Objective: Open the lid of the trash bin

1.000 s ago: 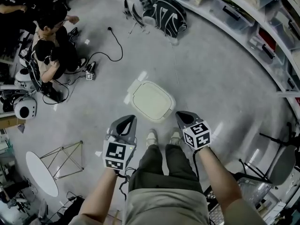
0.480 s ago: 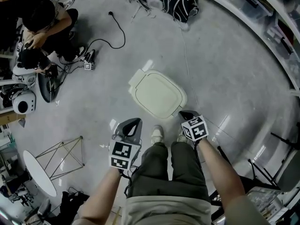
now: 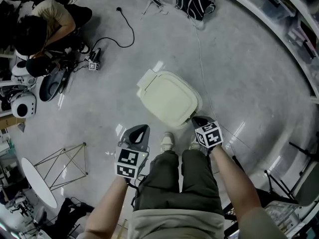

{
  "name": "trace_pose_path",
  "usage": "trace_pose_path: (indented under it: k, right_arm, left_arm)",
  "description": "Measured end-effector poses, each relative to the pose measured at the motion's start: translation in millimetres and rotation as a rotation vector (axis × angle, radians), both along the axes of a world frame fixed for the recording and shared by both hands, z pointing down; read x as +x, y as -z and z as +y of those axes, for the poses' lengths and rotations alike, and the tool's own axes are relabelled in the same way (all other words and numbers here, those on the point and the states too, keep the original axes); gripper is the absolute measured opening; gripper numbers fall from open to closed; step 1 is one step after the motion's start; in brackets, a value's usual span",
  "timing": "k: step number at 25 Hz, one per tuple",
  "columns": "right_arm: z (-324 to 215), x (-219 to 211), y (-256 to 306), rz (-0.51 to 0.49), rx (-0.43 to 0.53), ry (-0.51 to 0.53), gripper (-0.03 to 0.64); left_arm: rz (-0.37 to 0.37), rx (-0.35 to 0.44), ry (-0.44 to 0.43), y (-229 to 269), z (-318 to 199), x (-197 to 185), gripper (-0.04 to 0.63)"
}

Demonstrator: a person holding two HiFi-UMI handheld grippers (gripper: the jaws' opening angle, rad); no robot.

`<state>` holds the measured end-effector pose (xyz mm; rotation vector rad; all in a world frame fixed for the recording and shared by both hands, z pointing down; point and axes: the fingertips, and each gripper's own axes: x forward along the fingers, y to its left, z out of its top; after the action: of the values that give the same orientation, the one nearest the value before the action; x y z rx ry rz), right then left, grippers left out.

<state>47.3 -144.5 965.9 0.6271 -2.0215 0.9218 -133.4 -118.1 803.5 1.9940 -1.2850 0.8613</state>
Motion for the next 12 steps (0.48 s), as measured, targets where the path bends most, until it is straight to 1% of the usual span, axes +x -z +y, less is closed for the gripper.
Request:
trace_pose_path:
  k: [3,5,8,12]
  right_arm:
    - [-2,-3,3,0.030,-0.024,-0.009,0.003]
    - [-6,-4,12,0.045,-0.012,-0.020,0.003]
    - [-12,-7,41,0.028,0.015,-0.053,0.003]
    - [-16,-7,95,-0.003,0.064,-0.071,0.003]
  left_arm:
    - [0.006,0.003,0.010,7,2,-1,0.002]
    - [0.006,0.015,0.014,19,2,-3,0.002]
    - [0.007,0.036,0.025,43,1,-9,0.002]
    - [0.004,0.070,0.045,81,-1,-19,0.002]
